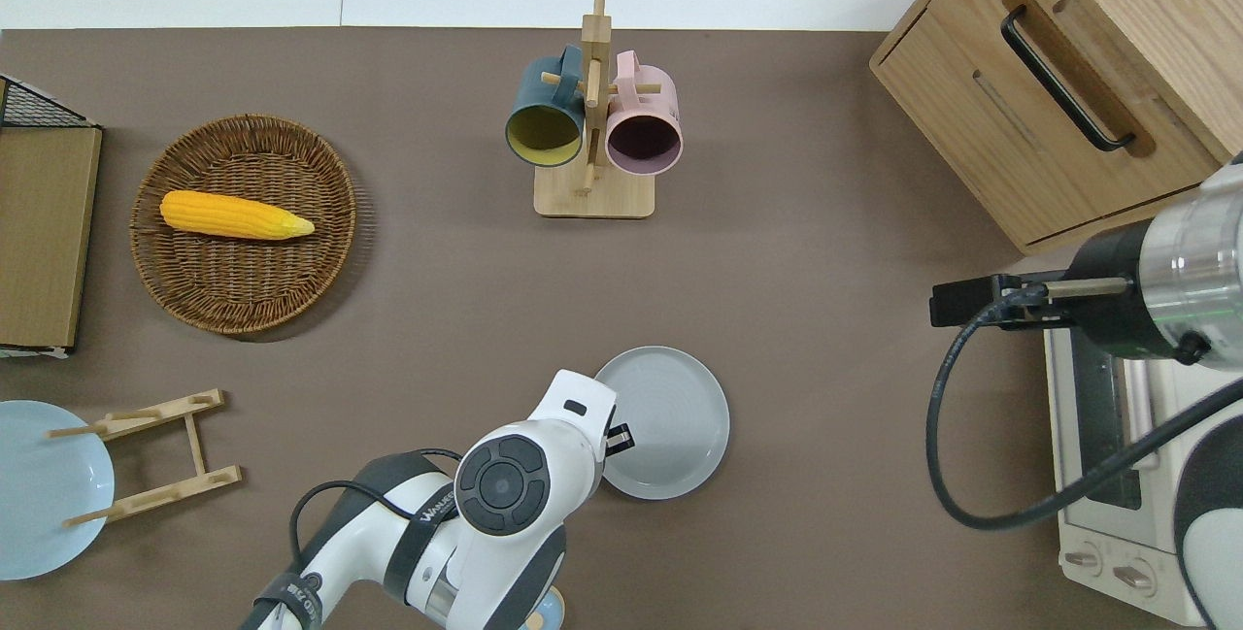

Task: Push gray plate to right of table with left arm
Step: 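Push the gray plate with the left gripper toward the toaster oven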

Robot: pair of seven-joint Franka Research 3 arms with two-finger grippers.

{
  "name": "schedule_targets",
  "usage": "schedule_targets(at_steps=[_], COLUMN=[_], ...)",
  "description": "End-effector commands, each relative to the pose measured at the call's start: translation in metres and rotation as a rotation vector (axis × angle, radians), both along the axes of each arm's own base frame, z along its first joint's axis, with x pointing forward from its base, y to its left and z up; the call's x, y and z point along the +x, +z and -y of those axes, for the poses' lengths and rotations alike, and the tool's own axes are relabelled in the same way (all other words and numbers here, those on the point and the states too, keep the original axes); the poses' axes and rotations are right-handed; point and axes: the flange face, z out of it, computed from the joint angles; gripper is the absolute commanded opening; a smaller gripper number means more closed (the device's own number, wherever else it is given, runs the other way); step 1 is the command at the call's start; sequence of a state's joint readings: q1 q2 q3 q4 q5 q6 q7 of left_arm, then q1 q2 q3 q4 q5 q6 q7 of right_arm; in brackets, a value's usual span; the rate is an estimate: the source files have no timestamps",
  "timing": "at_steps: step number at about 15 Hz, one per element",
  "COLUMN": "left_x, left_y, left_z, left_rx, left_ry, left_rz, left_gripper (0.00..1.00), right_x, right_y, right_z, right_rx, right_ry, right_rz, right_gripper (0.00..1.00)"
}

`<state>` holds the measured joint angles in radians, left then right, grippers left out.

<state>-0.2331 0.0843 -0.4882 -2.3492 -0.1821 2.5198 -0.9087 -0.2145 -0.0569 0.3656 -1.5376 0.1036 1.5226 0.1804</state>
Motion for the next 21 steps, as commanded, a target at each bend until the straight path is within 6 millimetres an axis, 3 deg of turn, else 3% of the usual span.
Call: schedule_targets(at_steps=[1,13,16,21], left_x=[-0.003,-0.010,-0.013,-0.002], left_y=[-0.011,-0.008,-0.015,-0.022], left_z=[0.026,0.061,0.070,0.085], left_rx=[-0.031,-0.067,-0.074,-0.062], left_ry=[0.021,0.022,0.026,0.049], left_rz=[-0.004,-0.002,0.009,0.017], left_gripper=[0.00,0.00,0.00,0.00], right_x=[0.001,0.001,0.001,0.001], right_y=[0.003,0.003,0.003,0.003], right_z=[0.001,0.001,0.001,0.001], right_rx=[0.018,0.018,0.018,0.018], right_ry=[-0.004,-0.004,-0.004,-0.004], right_rz=[0.000,0.000,0.000,0.000], right_gripper=[0.996,0.994,0.996,0.996])
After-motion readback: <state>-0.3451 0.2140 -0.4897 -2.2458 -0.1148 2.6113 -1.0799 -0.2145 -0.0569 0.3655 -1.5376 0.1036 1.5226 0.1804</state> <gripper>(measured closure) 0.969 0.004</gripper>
